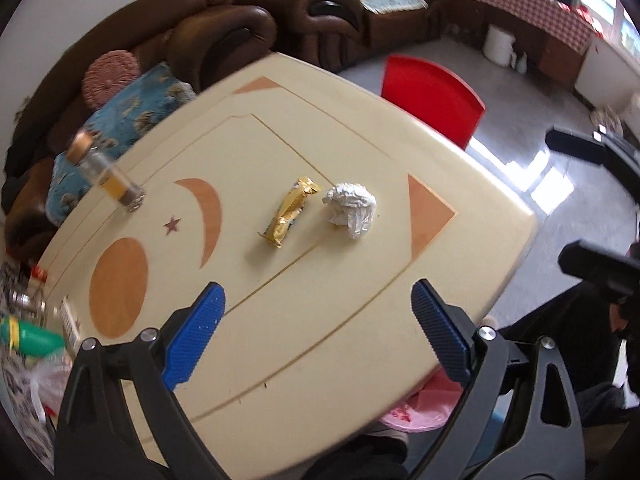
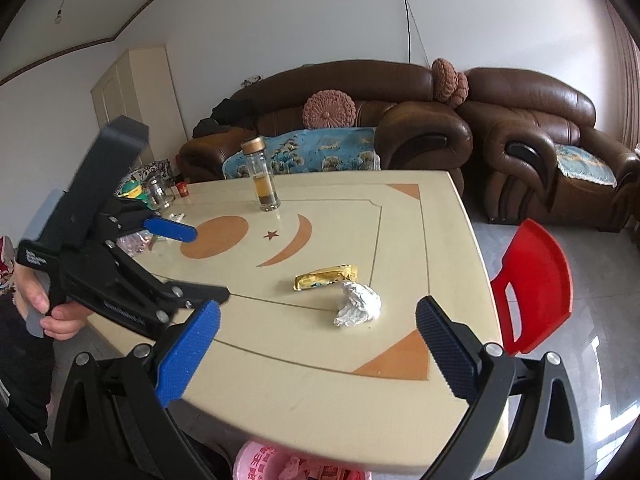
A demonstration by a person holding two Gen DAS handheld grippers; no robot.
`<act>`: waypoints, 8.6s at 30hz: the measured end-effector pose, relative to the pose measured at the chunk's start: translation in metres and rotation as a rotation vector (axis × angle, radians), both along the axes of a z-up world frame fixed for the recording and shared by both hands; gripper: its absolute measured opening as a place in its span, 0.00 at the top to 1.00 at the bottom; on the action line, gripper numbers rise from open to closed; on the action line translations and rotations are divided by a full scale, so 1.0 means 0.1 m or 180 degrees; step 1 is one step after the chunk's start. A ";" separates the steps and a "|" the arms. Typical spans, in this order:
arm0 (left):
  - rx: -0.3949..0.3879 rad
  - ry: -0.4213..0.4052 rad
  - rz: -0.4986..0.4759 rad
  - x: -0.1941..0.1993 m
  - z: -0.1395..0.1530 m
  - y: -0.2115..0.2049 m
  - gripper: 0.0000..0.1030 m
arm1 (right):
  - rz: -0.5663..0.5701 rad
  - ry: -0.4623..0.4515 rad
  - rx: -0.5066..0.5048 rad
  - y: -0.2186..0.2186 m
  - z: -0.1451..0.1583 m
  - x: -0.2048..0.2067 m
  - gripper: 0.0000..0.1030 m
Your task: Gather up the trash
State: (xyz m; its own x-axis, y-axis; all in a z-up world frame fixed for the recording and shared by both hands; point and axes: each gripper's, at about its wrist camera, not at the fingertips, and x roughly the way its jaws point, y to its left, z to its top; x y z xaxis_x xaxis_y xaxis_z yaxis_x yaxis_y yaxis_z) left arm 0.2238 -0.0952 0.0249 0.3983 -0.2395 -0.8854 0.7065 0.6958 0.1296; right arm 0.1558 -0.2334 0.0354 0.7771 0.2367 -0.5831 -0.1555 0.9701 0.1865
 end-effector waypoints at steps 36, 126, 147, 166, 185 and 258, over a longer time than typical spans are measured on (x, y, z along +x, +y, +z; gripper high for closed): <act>0.0038 0.0962 -0.0001 1.61 -1.57 -0.28 0.11 | 0.0149 0.1185 -0.0123 0.05 -1.73 1.76 0.07; -0.0845 -0.0510 0.0913 -1.64 0.38 0.76 0.83 | -0.0070 -0.0131 -0.0471 0.64 0.40 -1.04 0.81; -0.0774 -0.0233 0.0730 -2.06 -0.09 0.79 0.83 | -0.0071 0.0144 -0.0508 0.80 0.05 -1.49 0.81; -0.0490 0.0303 0.0552 -1.96 -0.99 0.58 0.83 | -0.0099 0.0786 -0.0399 0.70 -0.86 -1.40 0.81; -0.0288 0.0910 0.0347 -1.83 -1.94 0.35 0.83 | -0.0147 0.1458 -0.0258 0.56 -1.88 -1.28 0.81; 0.0442 0.1170 0.0974 -1.50 -2.89 0.23 0.22 | -0.0454 0.2448 -0.0326 0.13 -3.05 -1.05 0.25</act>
